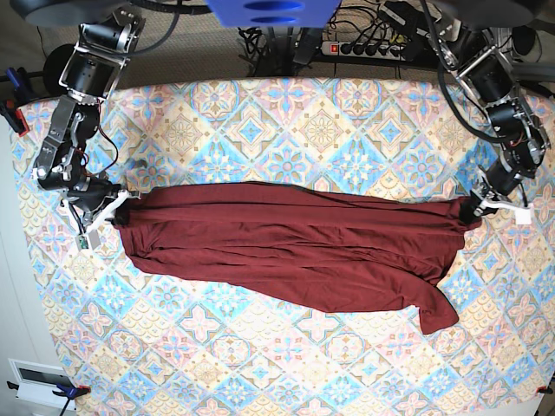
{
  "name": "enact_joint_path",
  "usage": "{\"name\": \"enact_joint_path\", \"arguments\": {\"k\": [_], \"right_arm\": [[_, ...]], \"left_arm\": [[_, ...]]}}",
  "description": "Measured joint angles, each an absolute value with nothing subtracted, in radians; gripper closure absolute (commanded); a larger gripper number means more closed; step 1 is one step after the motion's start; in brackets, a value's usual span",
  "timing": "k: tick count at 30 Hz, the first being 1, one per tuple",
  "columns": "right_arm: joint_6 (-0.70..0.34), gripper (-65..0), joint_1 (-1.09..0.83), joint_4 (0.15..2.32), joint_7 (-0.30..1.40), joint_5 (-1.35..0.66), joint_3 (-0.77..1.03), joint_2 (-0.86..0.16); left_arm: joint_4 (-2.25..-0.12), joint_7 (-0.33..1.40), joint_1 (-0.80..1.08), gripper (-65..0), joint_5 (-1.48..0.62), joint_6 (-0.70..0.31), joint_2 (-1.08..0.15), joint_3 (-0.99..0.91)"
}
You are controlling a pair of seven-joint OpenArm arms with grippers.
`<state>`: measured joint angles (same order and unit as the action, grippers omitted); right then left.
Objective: Layout the t-shirt on the table in an organized manner, then fold the t-shirt properly
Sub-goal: 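Pull the held corner with the left gripper along the shirt's side, then regrasp the shirt edge with both grippers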
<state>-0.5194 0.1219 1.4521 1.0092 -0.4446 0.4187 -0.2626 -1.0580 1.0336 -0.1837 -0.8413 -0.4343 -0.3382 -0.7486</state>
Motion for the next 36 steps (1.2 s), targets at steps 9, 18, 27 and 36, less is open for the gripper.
{"name": "enact_joint_path", "arguments": {"k": [9, 18, 27, 36], "right_arm": [[-0.516, 0.0, 0.122, 1.452, 1.003, -0.445, 0.419, -0.263], [-0.516, -4.0, 0.121, 1.452, 1.006, -0.440, 0.419, -0.263], [-0.513, -20.7, 0.079, 1.546, 1.001, -0.446, 0.418, -0.265], [-0.512, -20.6, 0.009, 1.591, 1.021, -0.432, 0.379, -0.270]], "left_arm": [[-1.058, 0.976, -0.239, -4.1, -0.612, -0.437, -0.300, -0.749], [-1.058, 0.978, -0.230, -29.4, -0.560, -0.437, -0.302, -0.750], [-1.059, 0.983, -0.161, -32.2, -0.764, -0.435, -0.380, -0.754], [-1.060, 0.984, -0.098, -32.2, -0.872, -0.435, -0.410, -0.751]]}}
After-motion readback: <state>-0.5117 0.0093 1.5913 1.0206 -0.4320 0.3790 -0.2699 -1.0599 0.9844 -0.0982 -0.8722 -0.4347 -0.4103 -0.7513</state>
